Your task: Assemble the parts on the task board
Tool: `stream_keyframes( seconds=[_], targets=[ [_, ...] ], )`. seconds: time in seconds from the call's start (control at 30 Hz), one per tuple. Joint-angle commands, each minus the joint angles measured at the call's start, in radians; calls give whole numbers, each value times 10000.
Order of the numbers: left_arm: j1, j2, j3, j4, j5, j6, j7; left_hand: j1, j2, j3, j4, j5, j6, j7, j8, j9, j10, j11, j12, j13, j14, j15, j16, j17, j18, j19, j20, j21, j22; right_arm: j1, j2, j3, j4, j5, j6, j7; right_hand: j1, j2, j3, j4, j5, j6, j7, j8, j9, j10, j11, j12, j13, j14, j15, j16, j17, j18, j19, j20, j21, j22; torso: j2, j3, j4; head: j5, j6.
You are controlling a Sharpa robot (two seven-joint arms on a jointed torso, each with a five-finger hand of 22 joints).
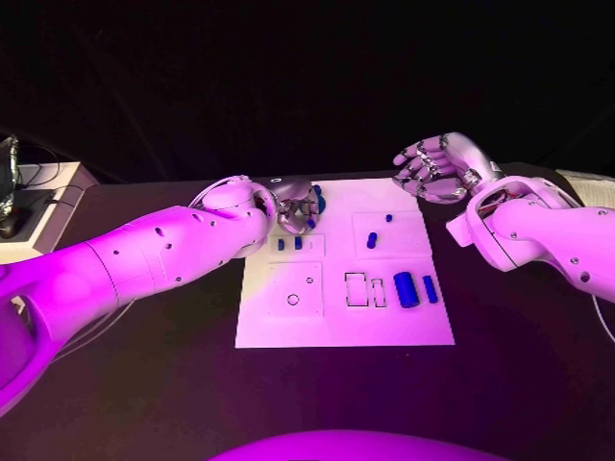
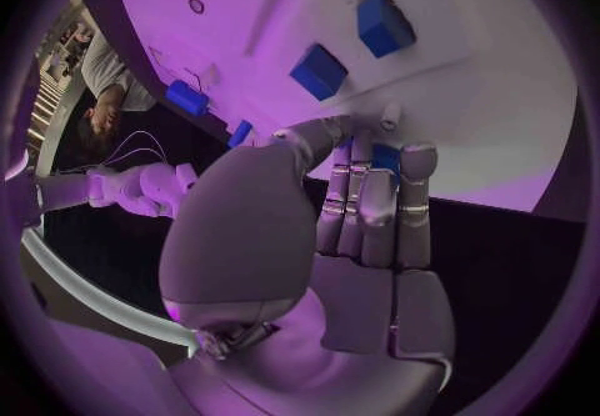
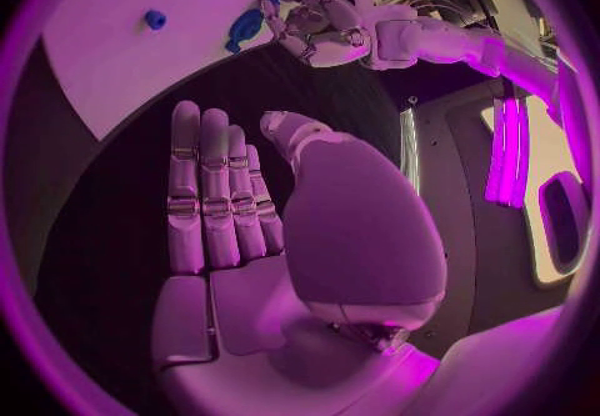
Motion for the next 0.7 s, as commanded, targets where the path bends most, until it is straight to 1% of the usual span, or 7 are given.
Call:
stream_keyframes(
  seconds=[0.03, 0.1, 0.23, 0.33, 0.47, 0.6, 0.7],
  targets=[
    [-12, -82, 40, 144, 485, -527, 325, -12, 55, 17, -57, -8, 73, 49, -87, 111, 96, 19, -99, -32, 120, 6, 46, 39, -208, 93, 4, 78, 41, -8, 2, 4, -6, -11, 73, 138, -42, 26, 0, -78, 63, -4, 41, -63, -17, 17, 55, -48, -8, -34, 50, -25, -8, 106, -44, 45, -60, -8, -3, -6, -9, -6, 35],
    [-23, -163, 125, 236, 685, -536, 343, -26, 52, 15, -61, -10, 85, 60, -107, 114, 125, 30, -147, -37, 152, 16, 63, 83, -217, 128, 8, 107, 82, -13, -4, 4, -11, -12, 76, 138, -40, 25, -1, -84, 65, -5, 41, -64, -18, 16, 57, -53, -19, -36, 51, -38, -13, 106, -43, 46, -69, -18, -6, -12, 0, -15, 41],
    [-45, -402, 405, 464, 1054, -413, 316, -41, 47, 14, -74, -11, 110, 72, -139, 121, 173, 42, -235, -45, 173, 29, 76, 95, -217, 135, 15, 114, 88, -23, -16, 4, -25, -12, 89, 133, -41, 23, -4, -98, 68, 3, 49, -63, -19, -3, 67, -78, -61, -47, 61, -87, -32, 104, -45, 53, -105, -57, -18, -13, 23, -11, 44],
    [-50, -639, 551, 626, 1242, -189, 253, -54, 40, 10, -80, -13, 122, 77, -159, 126, 198, 48, -297, -53, 173, 34, 76, 80, -217, 133, 21, 113, 86, -29, -31, 4, -29, -12, 100, 123, -41, 23, -4, -98, 68, 3, 49, -63, -19, -3, 67, -78, -61, -47, 61, -87, -32, 104, -45, 53, -105, -57, -26, -5, 42, -17, 44],
    [-52, -924, 646, 781, 1394, 163, 158, -94, 28, -8, -81, -18, 138, 81, -208, 134, 247, 55, -436, -69, 172, 44, 79, 63, -213, 109, 34, 95, 66, -32, -46, 4, -37, -12, 111, 113, -43, 23, -7, -109, 68, 3, 53, -67, -22, -16, 75, -97, -97, -55, 69, -127, -46, 103, -49, 59, -137, -91, -34, 3, 69, -5, 47],
    [-78, -1035, 683, 804, 1455, 390, 96, -103, 24, -12, -83, -19, 135, 84, -228, 135, 257, 60, -485, -76, 162, 47, 75, 43, -210, 95, 38, 84, 53, -47, -42, 4, -66, -12, 140, 118, -44, 33, -4, -120, 70, 8, 56, -68, -25, -29, 82, -119, -139, -72, 78, -183, -68, 102, -58, 66, -178, -132, -36, -26, 104, 1, 16],
    [-120, -1051, 690, 772, 1358, 489, 53, -105, 26, -13, -89, -19, 133, 89, -253, 137, 274, 65, -544, -82, 155, 50, 73, 27, -207, 83, 43, 74, 42, -58, -32, 4, -82, -12, 150, 133, -58, 44, 1, -147, 68, 13, 66, -75, -33, -44, 102, -170, -256, -135, 107, -396, -154, 99, -100, 93, -317, -270, -42, -27, 104, 19, 7]
  ],
)
